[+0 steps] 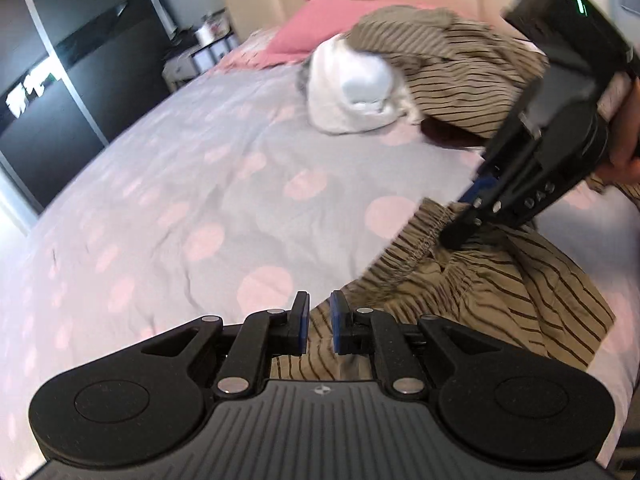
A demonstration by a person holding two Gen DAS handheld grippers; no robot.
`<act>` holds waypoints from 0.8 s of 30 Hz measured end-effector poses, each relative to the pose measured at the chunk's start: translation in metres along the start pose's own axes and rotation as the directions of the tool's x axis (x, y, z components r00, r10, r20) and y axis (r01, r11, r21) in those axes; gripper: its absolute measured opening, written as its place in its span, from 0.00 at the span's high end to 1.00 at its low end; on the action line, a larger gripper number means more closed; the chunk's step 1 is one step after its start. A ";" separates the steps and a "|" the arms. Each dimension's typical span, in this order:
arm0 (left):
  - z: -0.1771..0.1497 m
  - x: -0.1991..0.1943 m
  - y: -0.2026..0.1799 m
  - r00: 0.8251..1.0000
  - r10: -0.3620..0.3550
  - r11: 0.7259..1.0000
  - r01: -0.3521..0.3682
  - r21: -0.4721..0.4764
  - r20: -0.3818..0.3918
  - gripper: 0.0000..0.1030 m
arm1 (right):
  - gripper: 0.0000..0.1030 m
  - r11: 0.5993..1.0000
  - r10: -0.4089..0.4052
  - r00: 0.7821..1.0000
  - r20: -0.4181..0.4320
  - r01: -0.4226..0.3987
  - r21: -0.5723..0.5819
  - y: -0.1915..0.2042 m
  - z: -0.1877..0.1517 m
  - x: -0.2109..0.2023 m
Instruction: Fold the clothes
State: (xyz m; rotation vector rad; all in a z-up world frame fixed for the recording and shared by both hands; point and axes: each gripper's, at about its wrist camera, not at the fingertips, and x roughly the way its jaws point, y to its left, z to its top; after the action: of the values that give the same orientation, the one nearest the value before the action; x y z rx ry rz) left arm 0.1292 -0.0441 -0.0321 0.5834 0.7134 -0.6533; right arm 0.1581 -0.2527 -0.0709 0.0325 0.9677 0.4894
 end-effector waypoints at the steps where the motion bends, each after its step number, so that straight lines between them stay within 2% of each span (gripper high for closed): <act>1: -0.002 0.001 0.003 1.000 -0.007 1.000 0.007 -0.023 -0.009 0.90 | 0.82 1.000 -0.012 1.000 -0.012 0.013 0.023 -0.005 -0.002 0.007; 3: -0.006 0.000 0.007 0.999 -0.020 0.998 0.018 -0.059 -0.032 0.87 | 0.82 0.998 -0.027 0.999 -0.036 0.029 0.061 -0.013 -0.006 0.019; 5: -0.016 -0.006 0.009 0.997 -0.047 0.994 0.041 -0.096 -0.058 0.85 | 0.77 0.996 -0.038 0.998 -0.047 0.042 0.078 -0.017 -0.009 0.026; 8: -0.023 -0.007 0.009 0.993 -0.073 0.989 0.061 -0.136 -0.092 0.76 | 0.69 0.994 -0.058 0.998 -0.018 0.059 0.089 -0.019 -0.009 0.017; 11: -0.027 -0.005 0.008 0.989 -0.096 0.983 0.077 -0.169 -0.109 0.71 | 0.67 0.996 -0.075 0.995 0.060 0.072 0.061 -0.019 -0.007 0.000; 12: -0.029 -0.005 0.008 0.988 -0.108 0.980 0.087 -0.179 -0.109 0.66 | 0.66 0.997 -0.071 0.994 0.085 0.067 0.047 -0.019 -0.007 -0.008; 14: -0.033 -0.005 0.007 0.987 -0.123 0.976 0.101 -0.193 -0.105 0.54 | 0.66 0.999 -0.041 0.993 0.113 0.044 -0.026 -0.011 -0.009 -0.016; 15: -0.035 -0.005 0.006 0.987 -0.124 0.976 0.101 -0.195 -0.106 0.53 | 0.66 0.997 -0.021 0.992 0.122 0.030 -0.070 -0.007 -0.010 -0.018; 18: -0.040 0.005 0.004 0.983 -0.114 0.978 0.085 -0.191 -0.145 0.55 | 0.66 0.981 0.012 0.994 0.110 0.010 -0.196 0.013 -0.018 -0.016; 19: -0.042 0.009 0.004 0.980 -0.115 0.977 0.082 -0.197 -0.162 0.59 | 0.66 0.973 0.009 0.995 0.104 0.015 -0.231 0.019 -0.020 -0.011; 20: -0.043 0.013 0.006 0.977 -0.118 0.974 0.079 -0.212 -0.177 0.69 | 0.66 0.965 0.003 0.995 0.097 0.023 -0.260 0.023 -0.021 -0.006; 21: -0.044 0.016 0.008 0.974 -0.121 0.970 0.075 -0.232 -0.189 0.74 | 0.66 0.958 -0.005 0.996 0.089 0.030 -0.285 0.028 -0.022 -0.002; 24: -0.044 0.020 0.012 0.973 -0.121 0.963 0.067 -0.261 -0.197 0.80 | 0.66 0.935 -0.043 0.996 0.078 0.067 -0.347 0.036 -0.022 0.014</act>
State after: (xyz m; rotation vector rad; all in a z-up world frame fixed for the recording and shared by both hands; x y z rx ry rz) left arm 0.1310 -0.0131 -0.0711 0.3871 1.0138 -0.5818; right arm 0.1330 -0.2190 -0.0855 -0.2967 0.8002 0.5994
